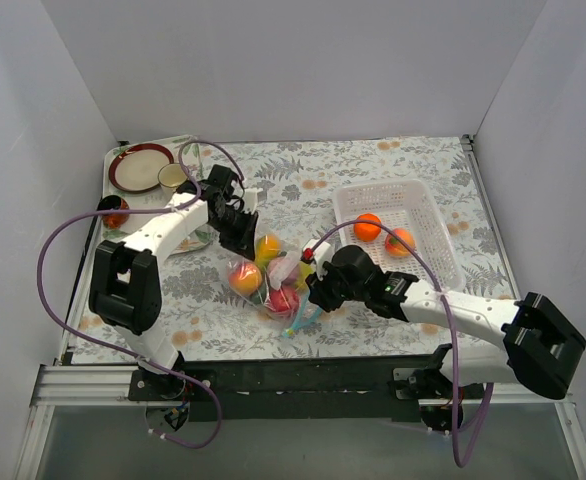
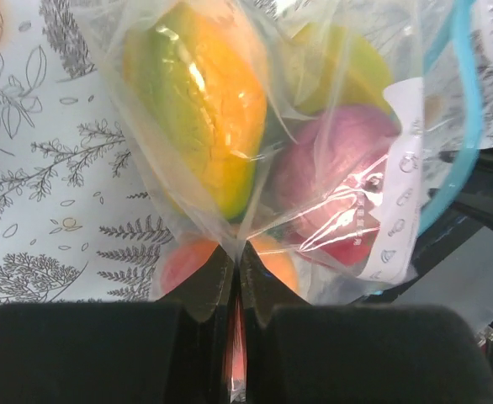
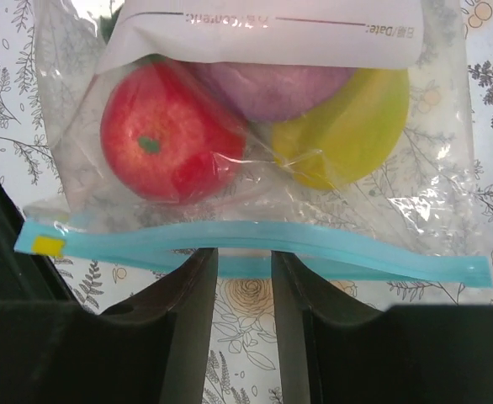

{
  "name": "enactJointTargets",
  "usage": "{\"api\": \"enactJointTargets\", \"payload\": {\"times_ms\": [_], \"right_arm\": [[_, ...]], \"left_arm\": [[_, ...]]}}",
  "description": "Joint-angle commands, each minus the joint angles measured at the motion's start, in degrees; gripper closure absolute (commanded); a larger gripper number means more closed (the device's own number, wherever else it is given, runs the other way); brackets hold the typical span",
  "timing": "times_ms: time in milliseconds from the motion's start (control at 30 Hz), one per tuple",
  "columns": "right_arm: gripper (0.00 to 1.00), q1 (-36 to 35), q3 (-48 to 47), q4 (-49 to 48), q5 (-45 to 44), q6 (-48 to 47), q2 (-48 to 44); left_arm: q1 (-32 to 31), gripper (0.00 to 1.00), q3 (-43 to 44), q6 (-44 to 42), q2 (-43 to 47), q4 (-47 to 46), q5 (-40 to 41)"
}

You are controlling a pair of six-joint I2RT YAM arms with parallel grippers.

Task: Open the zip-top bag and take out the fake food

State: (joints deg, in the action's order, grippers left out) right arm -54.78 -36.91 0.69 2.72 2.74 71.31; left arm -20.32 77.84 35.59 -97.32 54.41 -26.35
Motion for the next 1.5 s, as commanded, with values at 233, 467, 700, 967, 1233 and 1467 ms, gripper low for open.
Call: {"api": "enactJointTargets", "payload": {"times_ms": [233, 467, 700, 967, 1233, 1467], "right_arm": [[0.56, -1.38, -0.62, -3.76, 3.52, -1.25, 2.26], [0.46, -3.04, -3.61, -4.73, 9.14, -2.57, 5.94], [0.01, -3.93, -8.97, -4.02, 9.58, -4.24, 11.39], [0.02, -4.02, -11.61, -4.73, 9.06, -4.59, 15.96], [0.02, -4.10, -10.30, -5.61, 8.62, -5.29, 20.19], [0.58, -4.10, -10.12, -6.22, 5.98, -5.20, 15.72]], "left_arm": [[0.19, 1.00, -13.06, -2.99, 0.55, -6.41, 15.26], [0.19, 1.00, -14.56, -1.50, -3.49, -9.06, 20.37], [0.01, 1.00, -14.74, 0.00, -6.48, -10.38, 21.08], [-0.34, 1.00, -13.77, 0.97, -5.78, -9.59, 19.41], [-0.51, 1.00, -13.86, 0.79, -4.64, -8.88, 18.97], [-0.51, 1.00, -14.82, 0.62, -4.72, -9.59, 19.23]]}}
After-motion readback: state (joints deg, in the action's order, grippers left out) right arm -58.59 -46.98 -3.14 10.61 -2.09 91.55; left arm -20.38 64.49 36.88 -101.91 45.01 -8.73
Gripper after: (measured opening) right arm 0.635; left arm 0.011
